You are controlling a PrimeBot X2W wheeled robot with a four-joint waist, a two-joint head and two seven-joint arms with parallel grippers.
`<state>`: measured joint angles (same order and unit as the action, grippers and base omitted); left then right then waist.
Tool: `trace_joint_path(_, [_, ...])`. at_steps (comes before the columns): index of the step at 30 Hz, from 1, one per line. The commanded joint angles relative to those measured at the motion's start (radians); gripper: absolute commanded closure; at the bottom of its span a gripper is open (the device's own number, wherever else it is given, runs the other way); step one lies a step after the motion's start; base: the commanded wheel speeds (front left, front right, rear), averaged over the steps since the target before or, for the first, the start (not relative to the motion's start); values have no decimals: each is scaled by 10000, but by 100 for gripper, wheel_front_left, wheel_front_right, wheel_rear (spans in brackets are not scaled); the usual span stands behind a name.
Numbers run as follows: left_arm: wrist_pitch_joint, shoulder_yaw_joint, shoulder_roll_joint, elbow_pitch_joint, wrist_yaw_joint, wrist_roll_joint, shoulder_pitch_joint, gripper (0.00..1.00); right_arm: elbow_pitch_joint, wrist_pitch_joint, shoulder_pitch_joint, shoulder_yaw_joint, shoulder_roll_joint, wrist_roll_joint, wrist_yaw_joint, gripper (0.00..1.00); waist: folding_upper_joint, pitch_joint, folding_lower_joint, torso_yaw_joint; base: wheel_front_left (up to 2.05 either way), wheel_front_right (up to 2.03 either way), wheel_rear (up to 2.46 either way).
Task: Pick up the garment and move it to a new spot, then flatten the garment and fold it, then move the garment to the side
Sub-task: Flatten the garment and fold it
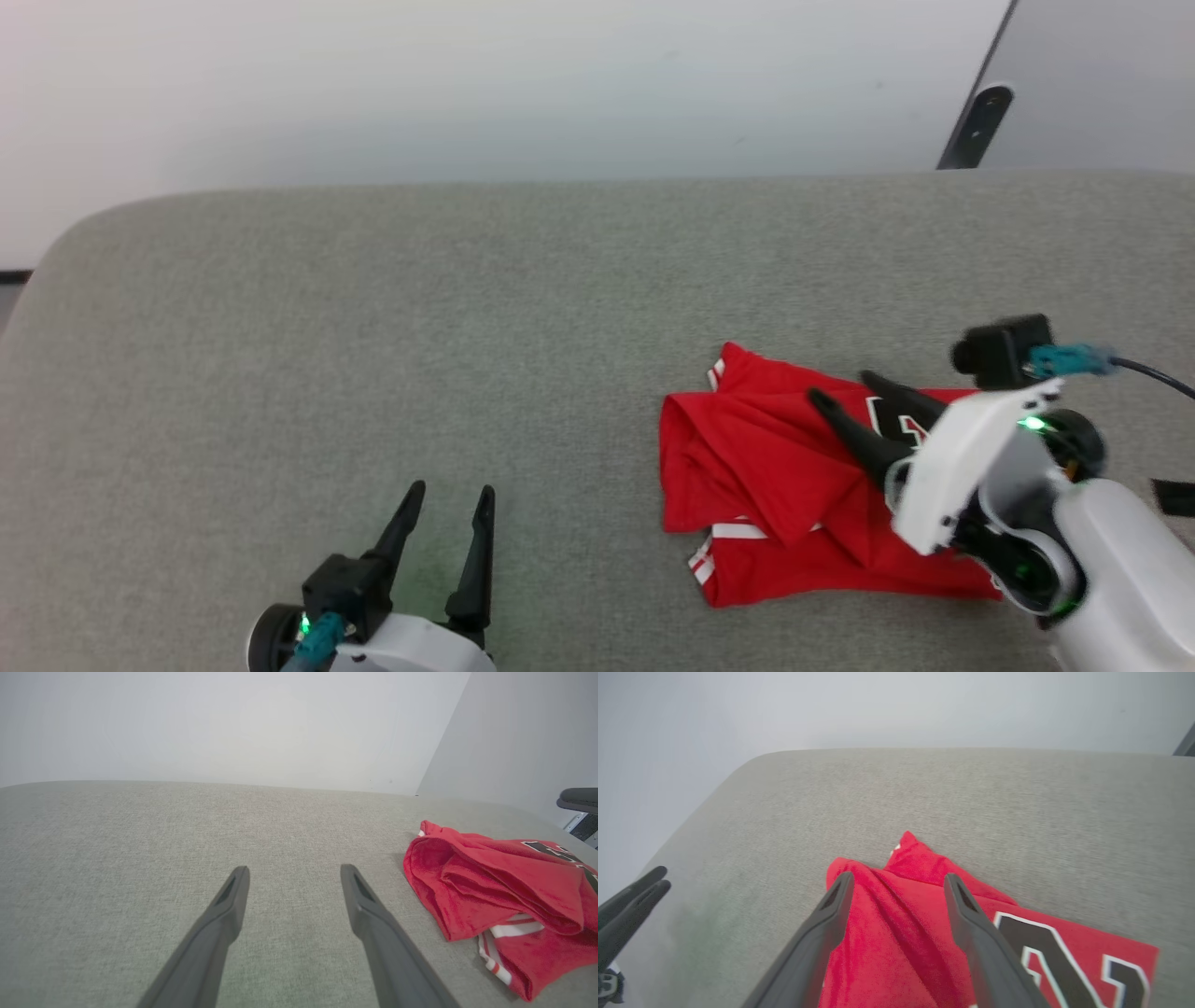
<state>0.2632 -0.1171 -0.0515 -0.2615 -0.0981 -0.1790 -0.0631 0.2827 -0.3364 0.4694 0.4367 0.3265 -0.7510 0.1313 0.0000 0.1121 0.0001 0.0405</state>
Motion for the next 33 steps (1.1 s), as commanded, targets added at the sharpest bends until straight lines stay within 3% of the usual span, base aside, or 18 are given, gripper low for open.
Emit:
trace_joint_path(1, [9,2,-35,-79,-64,48,-144,0,8,262,-199,44,243,31,-12,0,0,-230,-1,-252,0,0,0])
trace_joint_path(7, [9,-9,-262,-528,-187,-104,-537,0,363,1725,-558,-131,985,297,-14,0,0,-491,-1,-565,0,0,0])
trace_joint_path(17, [9,455,-501,-257,-256,-329,-406,0,582,3689,-1889,-955,1263,84,-12,0,0,-847,-1,-937,0,0,0])
trace_joint_path(33, [8,1194,-422,1007,61,-46,1850,0,-741,4074,-4382,-2444,962,779,-12,0,0,-1251,-1,-1071,0,0,0])
